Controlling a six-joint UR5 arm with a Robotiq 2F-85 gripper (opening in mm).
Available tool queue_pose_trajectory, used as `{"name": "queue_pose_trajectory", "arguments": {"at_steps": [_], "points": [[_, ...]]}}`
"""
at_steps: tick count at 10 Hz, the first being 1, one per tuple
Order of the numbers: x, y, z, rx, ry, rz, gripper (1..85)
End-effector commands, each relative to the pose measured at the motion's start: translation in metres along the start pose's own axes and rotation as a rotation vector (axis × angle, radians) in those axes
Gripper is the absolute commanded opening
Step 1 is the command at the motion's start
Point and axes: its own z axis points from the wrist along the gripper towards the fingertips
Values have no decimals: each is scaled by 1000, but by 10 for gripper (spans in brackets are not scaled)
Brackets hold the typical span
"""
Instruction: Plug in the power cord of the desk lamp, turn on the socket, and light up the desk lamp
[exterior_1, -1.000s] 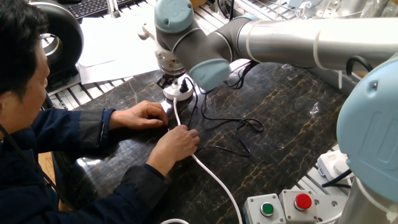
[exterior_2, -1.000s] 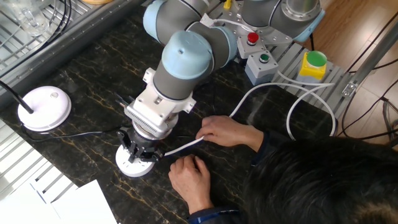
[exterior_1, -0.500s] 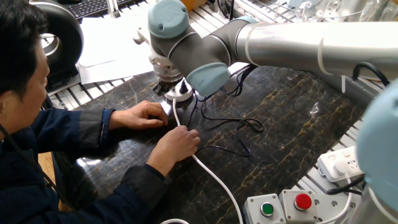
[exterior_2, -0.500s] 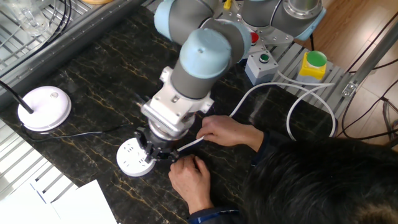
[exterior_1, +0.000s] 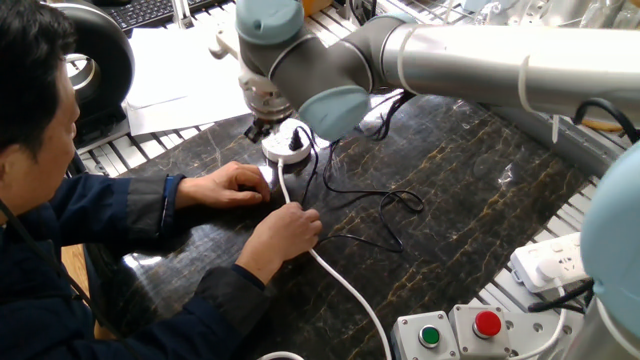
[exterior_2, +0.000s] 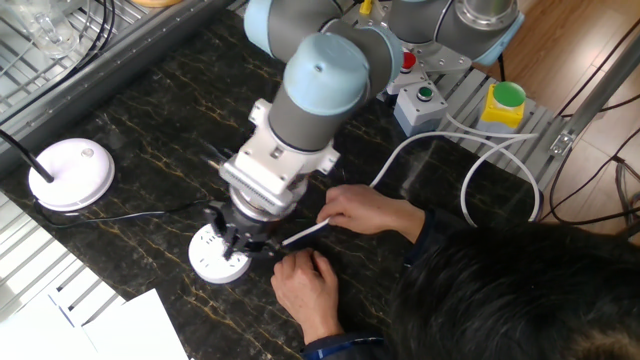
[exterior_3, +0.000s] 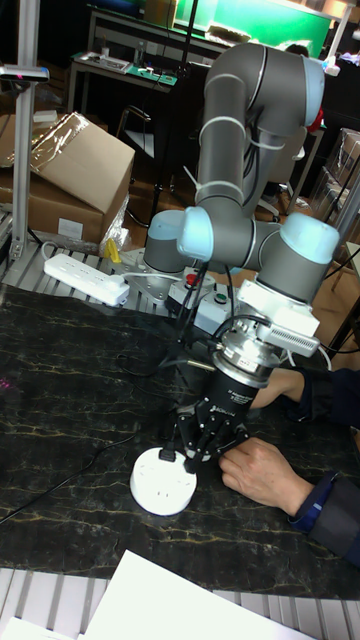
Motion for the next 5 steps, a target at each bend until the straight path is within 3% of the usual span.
{"name": "queue_pose_trajectory", "arguments": {"at_steps": [1, 5], "points": [[-15, -27, 5, 52, -33, -98, 10], [-7, -20, 27, 37, -53, -103, 10]]}}
